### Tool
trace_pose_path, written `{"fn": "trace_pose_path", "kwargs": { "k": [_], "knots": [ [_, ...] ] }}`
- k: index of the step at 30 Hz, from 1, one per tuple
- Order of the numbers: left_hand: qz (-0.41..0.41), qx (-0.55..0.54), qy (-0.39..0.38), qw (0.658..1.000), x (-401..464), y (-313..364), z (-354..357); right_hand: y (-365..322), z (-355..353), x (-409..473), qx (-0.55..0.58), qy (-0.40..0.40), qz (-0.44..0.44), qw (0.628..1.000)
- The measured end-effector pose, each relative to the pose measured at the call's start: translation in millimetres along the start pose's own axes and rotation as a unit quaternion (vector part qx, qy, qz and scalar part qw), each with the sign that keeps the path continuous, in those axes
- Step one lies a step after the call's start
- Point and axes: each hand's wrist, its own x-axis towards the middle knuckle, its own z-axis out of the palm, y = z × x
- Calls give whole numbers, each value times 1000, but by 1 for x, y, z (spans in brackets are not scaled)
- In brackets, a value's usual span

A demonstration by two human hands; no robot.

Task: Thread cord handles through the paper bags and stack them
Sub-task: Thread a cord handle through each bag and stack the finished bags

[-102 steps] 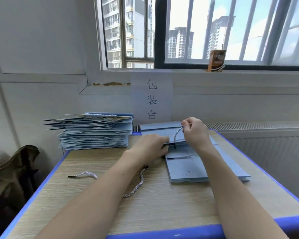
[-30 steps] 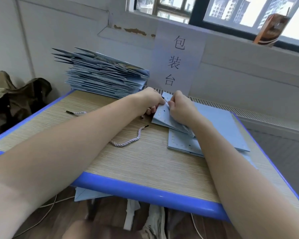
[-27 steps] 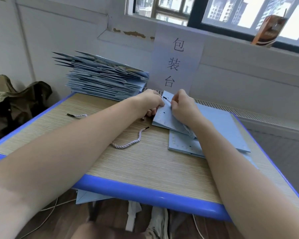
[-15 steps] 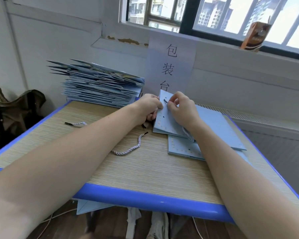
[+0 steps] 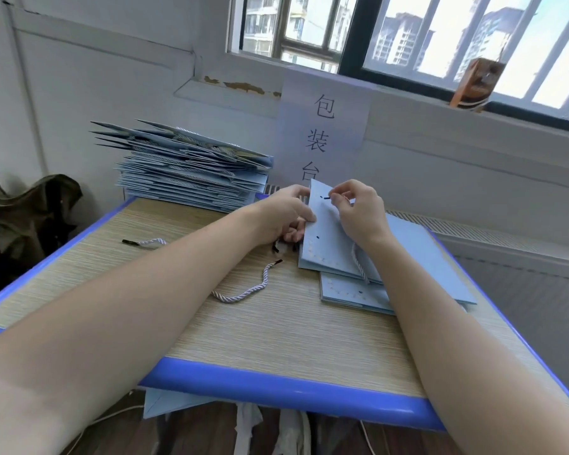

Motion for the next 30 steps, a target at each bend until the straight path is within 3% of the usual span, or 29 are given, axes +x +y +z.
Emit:
{"fn": "trace_pose_path", "kwargs": {
  "k": [6, 13, 19, 24, 28, 30],
  "knots": [
    [7, 9, -54, 998, -7, 3, 12, 5, 0, 4, -42, 39, -35, 998],
    [43, -38, -12, 998, -11, 16, 15, 0, -3, 2, -36, 94, -92, 991],
    [191, 26, 48, 980, -23, 32, 24, -20, -14, -2, 76, 156, -118, 978],
    [375, 215, 159, 888, -28, 30, 34, -45, -26, -12, 226, 197, -139, 944],
    [429, 345, 244, 798, -36, 33, 35, -55, -30, -18, 300, 189, -138, 925],
    [425, 366, 238, 793, -39, 34, 35, -55, -31, -17, 319, 179, -128, 922]
  ]
}}
